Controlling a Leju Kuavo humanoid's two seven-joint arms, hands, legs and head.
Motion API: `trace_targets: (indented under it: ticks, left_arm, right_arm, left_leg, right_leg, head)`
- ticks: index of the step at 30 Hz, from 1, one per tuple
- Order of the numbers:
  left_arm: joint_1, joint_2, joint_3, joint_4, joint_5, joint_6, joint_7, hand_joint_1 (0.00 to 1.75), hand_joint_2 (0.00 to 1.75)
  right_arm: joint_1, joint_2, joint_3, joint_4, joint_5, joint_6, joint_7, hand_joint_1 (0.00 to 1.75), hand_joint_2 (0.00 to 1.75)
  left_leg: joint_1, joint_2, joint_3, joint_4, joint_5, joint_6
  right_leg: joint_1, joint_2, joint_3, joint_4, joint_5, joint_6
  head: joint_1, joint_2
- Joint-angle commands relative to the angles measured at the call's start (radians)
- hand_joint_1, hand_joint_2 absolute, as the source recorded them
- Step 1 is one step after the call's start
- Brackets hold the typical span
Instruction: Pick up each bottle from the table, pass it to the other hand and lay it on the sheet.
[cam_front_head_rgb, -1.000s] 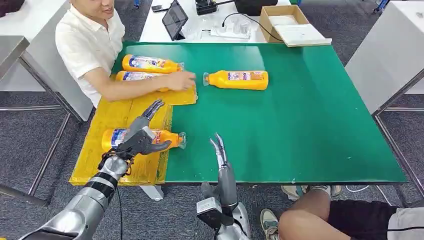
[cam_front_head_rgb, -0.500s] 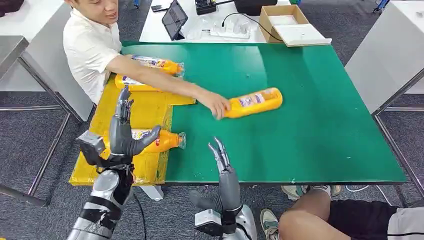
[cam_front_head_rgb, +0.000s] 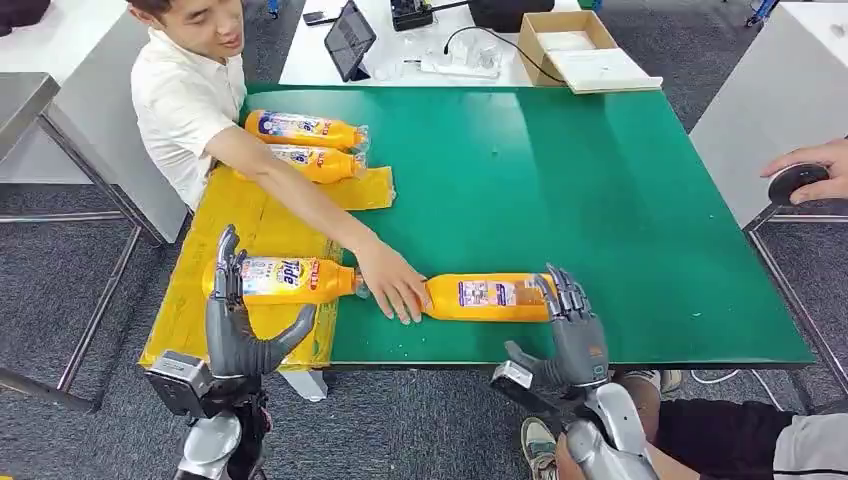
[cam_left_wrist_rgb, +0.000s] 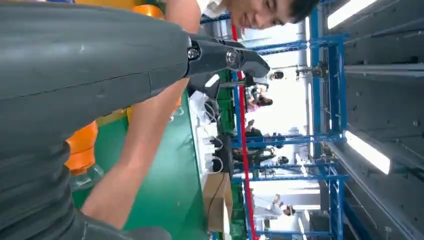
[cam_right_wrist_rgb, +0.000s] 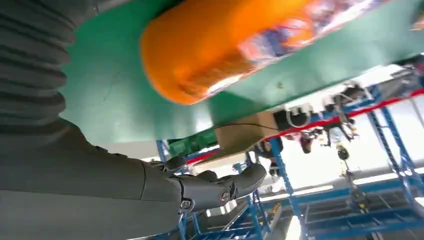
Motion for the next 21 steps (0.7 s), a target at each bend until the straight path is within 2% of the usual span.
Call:
trace_targets:
  ticks: [1, 5, 7, 10, 17, 19, 21]
  left_arm:
    - [-0.028, -0.003, -0.031, 0.05, -0.015, 0.022, -0.001, 0.0, 1.75]
    - [-0.071, -0.014, -0.044, 0.102, -0.015, 0.028, 0.006, 0.0, 1.75]
    - [-0.09, -0.017, -0.052, 0.128, -0.012, 0.027, 0.009, 0.0, 1.75]
    - [-0.11, -0.02, -0.06, 0.152, -0.003, 0.026, 0.016, 0.0, 1.75]
    - [-0.117, -0.017, -0.07, 0.16, 0.007, 0.016, 0.034, 0.0, 1.75]
    - [-0.118, -0.016, -0.073, 0.16, 0.01, 0.011, 0.043, 0.0, 1.75]
    - [-0.118, -0.016, -0.073, 0.16, 0.01, 0.011, 0.043, 0.0, 1.75]
  right_arm:
    - [-0.167, 0.004, -0.02, 0.287, 0.026, 0.012, 0.019, 0.0, 1.75]
    - [-0.278, 0.039, 0.013, 0.449, 0.041, 0.045, 0.04, 0.0, 1.75]
    - [-0.316, 0.053, 0.023, 0.505, 0.048, 0.051, 0.05, 0.0, 1.75]
    - [-0.361, 0.06, 0.049, 0.568, 0.076, 0.075, 0.086, 0.0, 1.75]
    - [-0.408, 0.049, 0.096, 0.621, 0.148, 0.152, 0.229, 0.0, 1.75]
    - [-0.42, 0.047, 0.109, 0.638, 0.165, 0.222, 0.273, 0.0, 1.75]
    - [-0.42, 0.047, 0.109, 0.638, 0.165, 0.222, 0.273, 0.0, 1.75]
  left_leg:
    - [0.001, 0.001, 0.005, -0.001, -0.001, -0.002]
    - [0.001, 0.004, 0.007, -0.001, -0.002, -0.002]
    - [0.001, 0.003, 0.002, -0.001, 0.0, -0.001]
    - [0.001, 0.003, 0.006, -0.001, -0.001, -0.002]
    - [0.0, 0.002, 0.004, -0.001, -0.001, -0.001]
    - [0.001, 0.001, 0.004, -0.001, -0.001, -0.001]
    - [0.0, 0.001, 0.002, -0.001, 0.0, 0.0]
  right_leg:
    - [0.001, 0.0, 0.005, -0.001, -0.001, -0.002]
    - [0.002, 0.003, 0.006, -0.001, -0.001, -0.002]
    - [0.001, 0.001, 0.002, -0.001, 0.0, -0.001]
    - [0.002, 0.001, 0.006, -0.001, 0.0, -0.003]
    - [0.001, 0.001, 0.004, 0.0, -0.001, -0.002]
    - [0.001, 0.0, 0.004, 0.0, -0.001, -0.001]
    - [0.001, 0.0, 0.002, 0.0, 0.0, -0.001]
  head:
    - [0.0, 0.0]
    - [0.0, 0.0]
    - [0.0, 0.0]
    - [0.0, 0.0]
    - [0.0, 0.0]
    - [0.0, 0.0]
    - [0.0, 0.0]
